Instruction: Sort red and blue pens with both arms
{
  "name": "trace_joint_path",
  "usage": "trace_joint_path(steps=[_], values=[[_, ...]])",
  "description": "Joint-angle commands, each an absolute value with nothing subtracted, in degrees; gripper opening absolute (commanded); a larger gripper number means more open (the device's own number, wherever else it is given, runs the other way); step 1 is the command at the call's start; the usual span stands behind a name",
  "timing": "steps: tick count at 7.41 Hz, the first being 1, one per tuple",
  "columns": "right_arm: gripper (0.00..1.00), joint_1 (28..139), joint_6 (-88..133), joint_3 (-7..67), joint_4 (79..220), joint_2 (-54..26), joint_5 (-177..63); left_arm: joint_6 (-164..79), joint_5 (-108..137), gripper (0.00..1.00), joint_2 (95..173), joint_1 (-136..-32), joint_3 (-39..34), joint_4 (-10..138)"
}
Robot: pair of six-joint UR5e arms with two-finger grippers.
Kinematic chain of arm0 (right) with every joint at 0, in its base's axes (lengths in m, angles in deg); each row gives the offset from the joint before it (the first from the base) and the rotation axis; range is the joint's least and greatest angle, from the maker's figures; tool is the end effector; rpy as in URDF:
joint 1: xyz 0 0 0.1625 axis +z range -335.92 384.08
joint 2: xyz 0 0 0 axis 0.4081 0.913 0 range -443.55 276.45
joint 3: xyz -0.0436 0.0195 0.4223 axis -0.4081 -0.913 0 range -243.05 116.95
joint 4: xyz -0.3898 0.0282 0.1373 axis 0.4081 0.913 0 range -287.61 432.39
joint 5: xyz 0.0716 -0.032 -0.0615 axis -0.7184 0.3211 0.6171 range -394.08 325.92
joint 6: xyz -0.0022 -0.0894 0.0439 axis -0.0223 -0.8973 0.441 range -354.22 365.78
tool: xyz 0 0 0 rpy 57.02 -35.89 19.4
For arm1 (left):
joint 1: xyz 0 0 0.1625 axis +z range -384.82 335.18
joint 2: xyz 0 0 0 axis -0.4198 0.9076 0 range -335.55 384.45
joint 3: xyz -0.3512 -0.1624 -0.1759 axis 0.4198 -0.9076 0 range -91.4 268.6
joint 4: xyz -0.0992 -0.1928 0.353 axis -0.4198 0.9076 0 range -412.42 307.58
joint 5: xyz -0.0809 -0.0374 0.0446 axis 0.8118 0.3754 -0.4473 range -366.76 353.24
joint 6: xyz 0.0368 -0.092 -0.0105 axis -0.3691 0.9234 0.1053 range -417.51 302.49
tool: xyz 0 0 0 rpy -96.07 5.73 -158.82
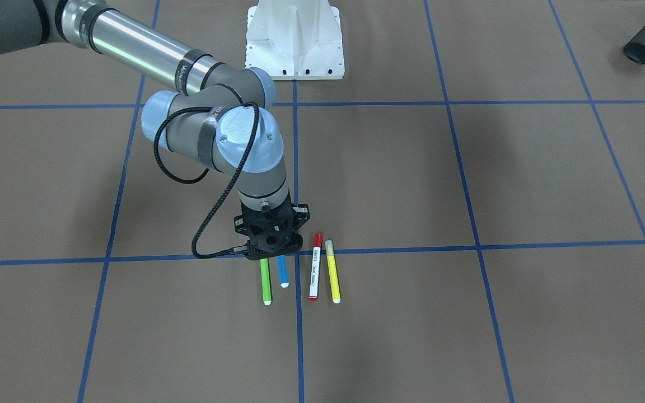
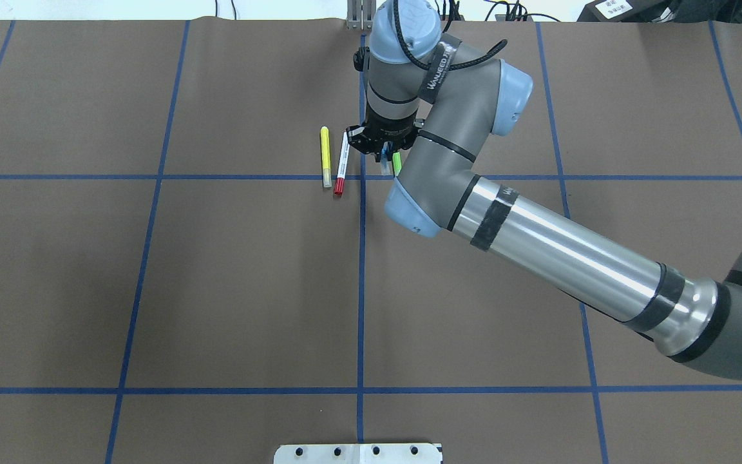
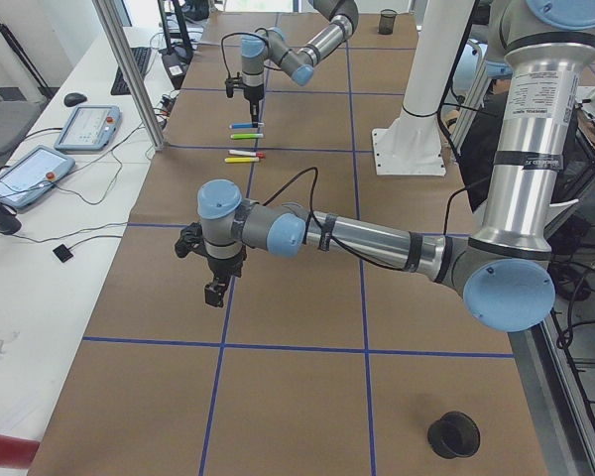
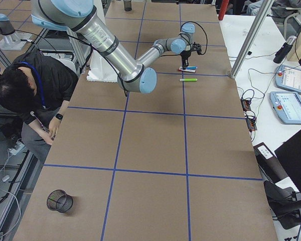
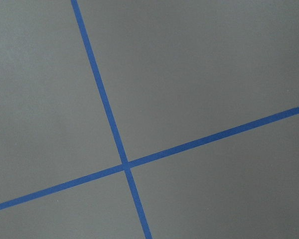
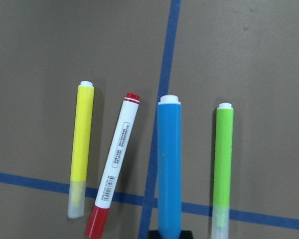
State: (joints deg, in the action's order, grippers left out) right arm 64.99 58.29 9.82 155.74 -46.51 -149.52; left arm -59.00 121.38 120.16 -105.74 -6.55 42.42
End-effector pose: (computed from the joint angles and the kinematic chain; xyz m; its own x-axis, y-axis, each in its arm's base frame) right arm -0.5389 -0.5867 0.1879 0.6687 -0.1479 0.7287 0.0441 0.9862 0.1597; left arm 0.0151 -0.5491 0.5599 0.7460 0.3139 -0.5873 -0.1715 0.9428 0.2860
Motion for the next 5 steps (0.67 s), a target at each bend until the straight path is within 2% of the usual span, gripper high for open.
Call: trace_joint_path(steps=[1,3,5], values=[[0.00,66.79,57.64,21.79,157.20,-37.36,-152.10,-59.00,121.47,1.00,120.16,-105.77,-6.76,42.42],[0.00,69.59,51.43,32.62,160.35,-27.95,-154.65,-59.00,123.39,1.00,119.38,-105.77,-7.11,42.59],[0.00,73.72,46.06,35.04,162.22,-23.01,-154.84,-58.91,124.72,1.00,118.76,-105.86,-7.99,42.59]])
